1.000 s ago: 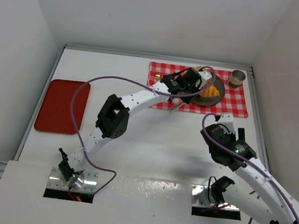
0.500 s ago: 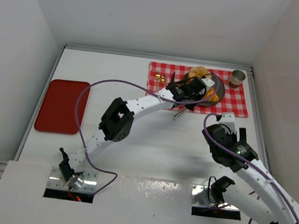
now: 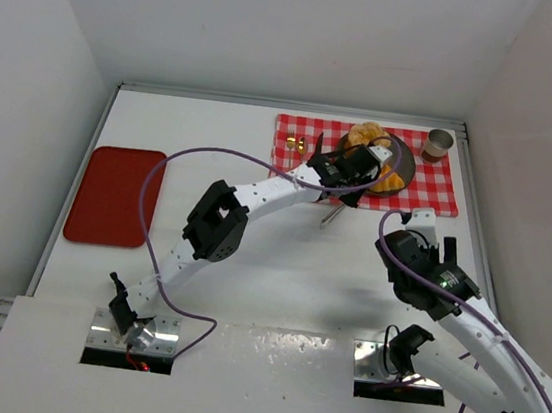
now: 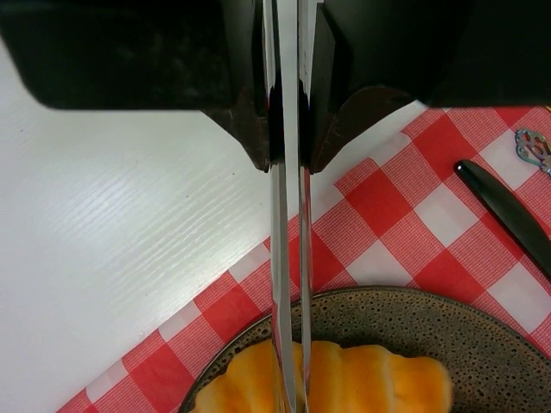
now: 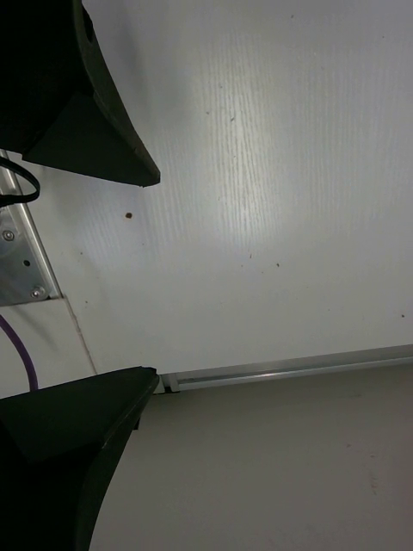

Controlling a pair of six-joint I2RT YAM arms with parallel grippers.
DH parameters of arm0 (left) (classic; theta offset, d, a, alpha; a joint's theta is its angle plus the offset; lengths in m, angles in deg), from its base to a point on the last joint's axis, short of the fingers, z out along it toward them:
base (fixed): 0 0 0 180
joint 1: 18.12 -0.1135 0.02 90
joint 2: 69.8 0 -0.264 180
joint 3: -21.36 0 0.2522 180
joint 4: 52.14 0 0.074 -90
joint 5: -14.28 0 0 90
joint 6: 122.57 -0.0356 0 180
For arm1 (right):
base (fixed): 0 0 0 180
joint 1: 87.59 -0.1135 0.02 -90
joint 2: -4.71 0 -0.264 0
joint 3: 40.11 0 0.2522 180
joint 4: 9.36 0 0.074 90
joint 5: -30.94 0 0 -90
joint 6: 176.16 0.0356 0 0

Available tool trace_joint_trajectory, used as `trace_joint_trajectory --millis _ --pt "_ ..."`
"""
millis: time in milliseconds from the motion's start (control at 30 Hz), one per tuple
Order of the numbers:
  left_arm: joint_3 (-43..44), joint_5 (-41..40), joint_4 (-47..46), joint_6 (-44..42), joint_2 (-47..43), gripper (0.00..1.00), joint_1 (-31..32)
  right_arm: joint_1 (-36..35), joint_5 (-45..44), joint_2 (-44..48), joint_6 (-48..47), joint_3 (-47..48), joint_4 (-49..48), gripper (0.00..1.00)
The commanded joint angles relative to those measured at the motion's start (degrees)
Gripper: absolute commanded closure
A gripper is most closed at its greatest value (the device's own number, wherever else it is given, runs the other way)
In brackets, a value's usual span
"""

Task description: Place the bread

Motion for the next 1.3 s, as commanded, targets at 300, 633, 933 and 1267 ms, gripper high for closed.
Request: trace_joint_trajectory --millis 300,633,933,1267 --pt "3.82 3.42 -1.48 -1.67 -0.96 0.49 -0.44 -0.38 0.88 0.46 0.45 -0.06 -0.95 0.14" --pt "6.45 2.89 -1.48 -4.48 -6.23 0.45 -0.97 -0.21 3.16 -0.77 -0.43 0.73 -0.78 0.13" --pt "-3.02 6.23 3.08 -6.77 -19.58 0.52 -4.74 -0.21 4.92 0.28 1.59 0.73 -1.30 0.13" --pt "-35.53 4.13 3.61 -8.52 -41.82 0.53 -21.61 -0.03 11.42 0.82 4.85 -2.61 -2.97 0.13"
